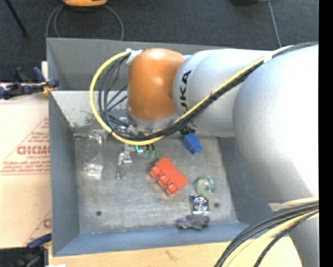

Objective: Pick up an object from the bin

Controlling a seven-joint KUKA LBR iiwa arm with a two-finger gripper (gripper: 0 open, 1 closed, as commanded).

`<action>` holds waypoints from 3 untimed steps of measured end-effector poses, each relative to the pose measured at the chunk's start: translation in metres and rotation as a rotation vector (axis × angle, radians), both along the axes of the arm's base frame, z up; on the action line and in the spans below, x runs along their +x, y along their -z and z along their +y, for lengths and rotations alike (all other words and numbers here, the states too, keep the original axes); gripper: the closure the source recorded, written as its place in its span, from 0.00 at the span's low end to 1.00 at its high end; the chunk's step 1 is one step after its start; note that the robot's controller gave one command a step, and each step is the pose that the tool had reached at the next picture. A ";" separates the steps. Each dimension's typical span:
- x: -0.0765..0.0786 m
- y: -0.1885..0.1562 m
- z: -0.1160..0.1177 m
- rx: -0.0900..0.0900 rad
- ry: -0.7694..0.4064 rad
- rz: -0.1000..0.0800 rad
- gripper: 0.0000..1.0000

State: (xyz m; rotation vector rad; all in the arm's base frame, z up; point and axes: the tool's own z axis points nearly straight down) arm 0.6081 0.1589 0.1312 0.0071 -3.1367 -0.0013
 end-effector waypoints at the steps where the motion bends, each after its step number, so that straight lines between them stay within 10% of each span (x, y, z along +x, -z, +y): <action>1: 0.009 0.018 -0.101 -0.003 -0.341 -0.005 0.00; 2: -0.024 0.049 -0.145 0.003 -0.603 -0.017 0.00; 3: -0.004 0.051 -0.204 0.003 -0.648 -0.016 0.00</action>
Offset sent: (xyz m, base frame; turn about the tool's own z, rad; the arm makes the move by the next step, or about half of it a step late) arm 0.0081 -0.0973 -0.0188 -0.3468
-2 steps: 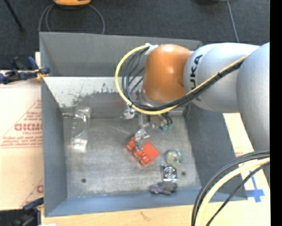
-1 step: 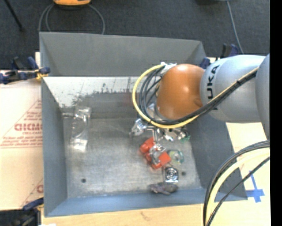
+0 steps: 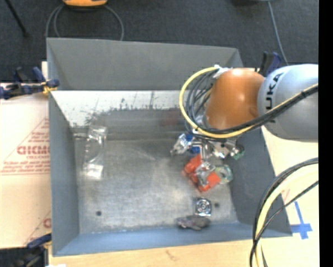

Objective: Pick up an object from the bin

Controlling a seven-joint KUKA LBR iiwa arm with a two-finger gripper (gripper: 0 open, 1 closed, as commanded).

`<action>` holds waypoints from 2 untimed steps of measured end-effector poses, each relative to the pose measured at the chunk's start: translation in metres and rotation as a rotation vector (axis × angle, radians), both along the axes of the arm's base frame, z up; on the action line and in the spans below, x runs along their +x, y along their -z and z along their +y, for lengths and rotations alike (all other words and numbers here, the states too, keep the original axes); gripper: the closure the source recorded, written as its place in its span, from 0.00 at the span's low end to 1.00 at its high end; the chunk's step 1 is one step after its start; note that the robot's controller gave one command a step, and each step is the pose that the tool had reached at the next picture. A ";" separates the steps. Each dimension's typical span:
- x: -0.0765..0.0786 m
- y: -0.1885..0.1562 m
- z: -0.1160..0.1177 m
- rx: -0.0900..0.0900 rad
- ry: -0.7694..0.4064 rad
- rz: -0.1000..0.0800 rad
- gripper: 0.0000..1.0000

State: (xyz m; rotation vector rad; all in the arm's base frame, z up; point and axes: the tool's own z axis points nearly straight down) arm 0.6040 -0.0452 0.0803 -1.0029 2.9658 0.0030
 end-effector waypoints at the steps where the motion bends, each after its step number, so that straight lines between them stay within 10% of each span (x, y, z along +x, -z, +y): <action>1: 0.023 -0.002 -0.038 -0.002 -0.223 -0.008 0.00; 2: 0.050 -0.002 -0.061 0.016 -0.603 0.006 0.00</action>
Offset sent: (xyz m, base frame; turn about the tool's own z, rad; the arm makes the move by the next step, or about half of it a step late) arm 0.0253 -0.0643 -0.0081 -0.2598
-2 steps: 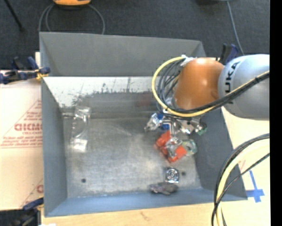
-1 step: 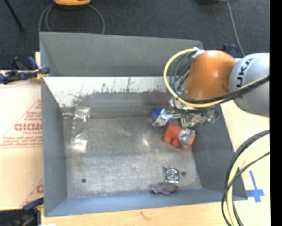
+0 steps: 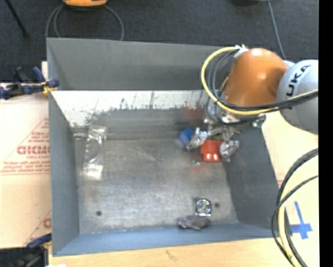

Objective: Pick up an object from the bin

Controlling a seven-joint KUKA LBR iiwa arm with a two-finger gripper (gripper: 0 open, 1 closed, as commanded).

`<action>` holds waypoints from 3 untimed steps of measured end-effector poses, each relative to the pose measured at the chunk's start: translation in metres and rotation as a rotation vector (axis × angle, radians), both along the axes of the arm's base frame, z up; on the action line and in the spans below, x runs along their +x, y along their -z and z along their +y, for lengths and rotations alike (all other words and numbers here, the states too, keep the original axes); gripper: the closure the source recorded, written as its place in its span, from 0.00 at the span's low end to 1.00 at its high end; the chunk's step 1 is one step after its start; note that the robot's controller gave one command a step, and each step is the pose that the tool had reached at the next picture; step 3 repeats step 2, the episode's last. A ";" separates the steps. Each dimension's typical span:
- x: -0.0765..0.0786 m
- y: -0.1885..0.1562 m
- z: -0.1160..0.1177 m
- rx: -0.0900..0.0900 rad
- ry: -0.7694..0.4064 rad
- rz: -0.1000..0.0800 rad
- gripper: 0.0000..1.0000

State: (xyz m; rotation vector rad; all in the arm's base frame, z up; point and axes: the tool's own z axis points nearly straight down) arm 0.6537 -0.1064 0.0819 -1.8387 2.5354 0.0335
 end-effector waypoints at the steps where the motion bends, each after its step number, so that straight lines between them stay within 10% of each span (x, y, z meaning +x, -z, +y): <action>1: 0.001 -0.002 -0.001 -0.002 0.003 -0.001 1.00; 2: -0.045 -0.153 -0.035 -0.026 -0.145 -0.017 1.00; 3: -0.045 -0.153 -0.035 -0.026 -0.145 -0.017 1.00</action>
Offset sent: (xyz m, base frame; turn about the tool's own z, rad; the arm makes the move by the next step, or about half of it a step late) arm 0.0000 0.0000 0.0000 0.0000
